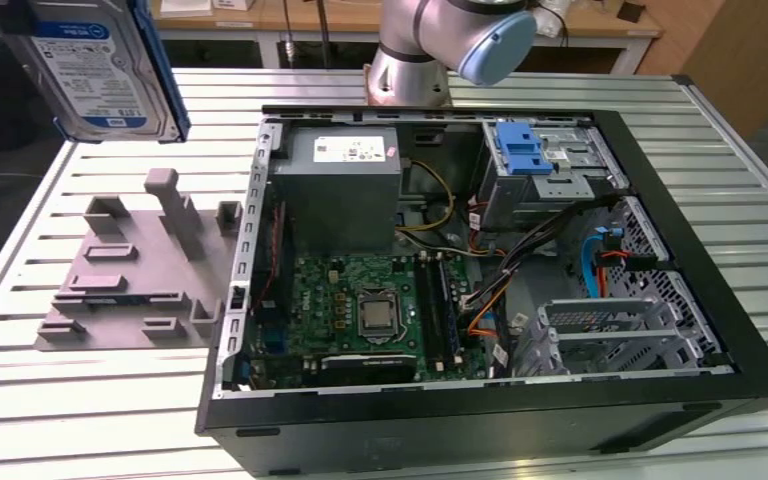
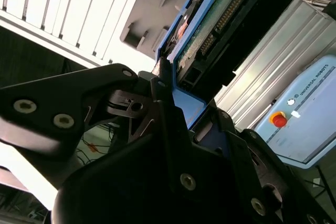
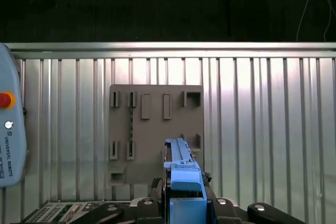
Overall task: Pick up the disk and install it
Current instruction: 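Pick up the disk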
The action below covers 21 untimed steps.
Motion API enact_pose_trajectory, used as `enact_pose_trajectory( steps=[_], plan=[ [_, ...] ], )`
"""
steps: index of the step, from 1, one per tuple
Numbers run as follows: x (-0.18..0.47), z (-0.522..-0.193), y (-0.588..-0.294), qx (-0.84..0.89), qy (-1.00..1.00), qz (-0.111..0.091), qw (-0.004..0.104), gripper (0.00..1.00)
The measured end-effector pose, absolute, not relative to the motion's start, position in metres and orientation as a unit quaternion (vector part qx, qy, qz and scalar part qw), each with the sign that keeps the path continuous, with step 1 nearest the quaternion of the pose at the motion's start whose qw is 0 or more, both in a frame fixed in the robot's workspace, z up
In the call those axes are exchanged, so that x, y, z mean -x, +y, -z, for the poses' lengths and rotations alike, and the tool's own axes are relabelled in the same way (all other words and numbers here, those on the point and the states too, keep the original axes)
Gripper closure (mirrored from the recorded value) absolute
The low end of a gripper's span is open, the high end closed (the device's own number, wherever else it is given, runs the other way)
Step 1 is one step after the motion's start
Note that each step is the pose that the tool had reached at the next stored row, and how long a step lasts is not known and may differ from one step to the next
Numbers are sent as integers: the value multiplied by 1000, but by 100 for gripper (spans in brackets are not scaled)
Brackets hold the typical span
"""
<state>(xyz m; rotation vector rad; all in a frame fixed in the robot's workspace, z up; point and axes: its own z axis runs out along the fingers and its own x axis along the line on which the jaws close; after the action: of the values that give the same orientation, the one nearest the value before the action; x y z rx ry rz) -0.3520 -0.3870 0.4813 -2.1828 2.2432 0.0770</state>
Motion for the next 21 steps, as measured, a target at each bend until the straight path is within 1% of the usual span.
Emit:
enact_pose_trajectory(
  steps=[9,21],
  plan=[
    [333,-481,-390,697,716,-25,5,64],
    [321,-481,-402,697,716,-25,5,64]
  ],
)
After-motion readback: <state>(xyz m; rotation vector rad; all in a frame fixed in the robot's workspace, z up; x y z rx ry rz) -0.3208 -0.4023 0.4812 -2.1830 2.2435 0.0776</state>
